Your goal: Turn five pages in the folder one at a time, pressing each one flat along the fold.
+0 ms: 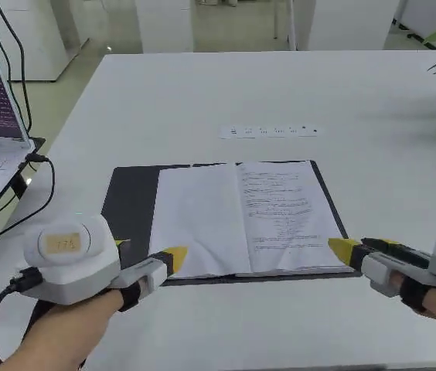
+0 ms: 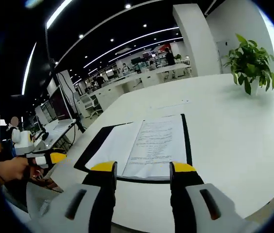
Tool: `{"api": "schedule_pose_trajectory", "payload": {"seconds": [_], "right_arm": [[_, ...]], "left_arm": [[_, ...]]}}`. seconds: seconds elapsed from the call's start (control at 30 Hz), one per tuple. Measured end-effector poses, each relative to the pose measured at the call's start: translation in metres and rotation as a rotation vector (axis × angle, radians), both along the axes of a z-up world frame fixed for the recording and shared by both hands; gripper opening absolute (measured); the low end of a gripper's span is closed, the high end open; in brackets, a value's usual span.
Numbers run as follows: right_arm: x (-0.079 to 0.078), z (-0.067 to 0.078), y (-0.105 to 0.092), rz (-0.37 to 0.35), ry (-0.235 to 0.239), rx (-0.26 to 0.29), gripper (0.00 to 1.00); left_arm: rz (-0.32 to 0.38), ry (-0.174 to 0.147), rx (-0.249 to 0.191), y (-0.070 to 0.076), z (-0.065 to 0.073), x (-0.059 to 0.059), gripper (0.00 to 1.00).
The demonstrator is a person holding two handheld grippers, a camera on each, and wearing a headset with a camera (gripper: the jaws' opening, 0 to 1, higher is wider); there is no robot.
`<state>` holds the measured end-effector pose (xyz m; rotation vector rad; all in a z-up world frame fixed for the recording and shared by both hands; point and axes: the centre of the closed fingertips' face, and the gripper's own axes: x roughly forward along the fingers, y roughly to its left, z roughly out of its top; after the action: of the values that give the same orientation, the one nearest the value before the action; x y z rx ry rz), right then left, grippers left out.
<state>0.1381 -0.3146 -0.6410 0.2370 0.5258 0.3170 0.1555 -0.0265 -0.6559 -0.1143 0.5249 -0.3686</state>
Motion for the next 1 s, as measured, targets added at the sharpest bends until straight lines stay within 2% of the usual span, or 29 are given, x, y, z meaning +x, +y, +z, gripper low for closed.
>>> {"api": "schedule_pose_trajectory", "payload": {"seconds": [0.13,0.27,0.37,0.43,0.57,0.83,1.0], "right_arm": [[-0.001,0.002,-0.024,-0.036,-0.027,-0.075,0.55],[-0.003,0.006,-0.035,-0.05,-0.041,-0.123,0.68],[-0.003,0.009,-0.041,-0.059,-0.068,-0.167,0.81],[-0.003,0.009,-0.043,-0.054,-0.072,-0.182,0.86],[-0.003,0.013,-0.05,-0.072,-0.084,-0.202,0.95],[-0.006,0.018,-0.056,-0.089,-0.103,-0.142,1.0],[-0.007,0.015,-0.057,-0.078,-0.098,-0.16,1.0]], "left_arm": [[0.014,-0.022,0.061,0.011,0.009,-0.015,0.68],[0.059,-0.033,0.099,0.022,0.018,-0.026,0.83],[0.079,-0.038,0.103,0.027,0.021,-0.03,0.94],[0.094,-0.03,0.111,0.031,0.022,-0.035,0.98],[0.096,-0.038,0.152,0.035,0.027,-0.043,0.99],[0.119,-0.052,0.158,0.042,0.038,-0.05,0.99],[0.133,-0.053,0.156,0.048,0.038,-0.049,0.99]]}}
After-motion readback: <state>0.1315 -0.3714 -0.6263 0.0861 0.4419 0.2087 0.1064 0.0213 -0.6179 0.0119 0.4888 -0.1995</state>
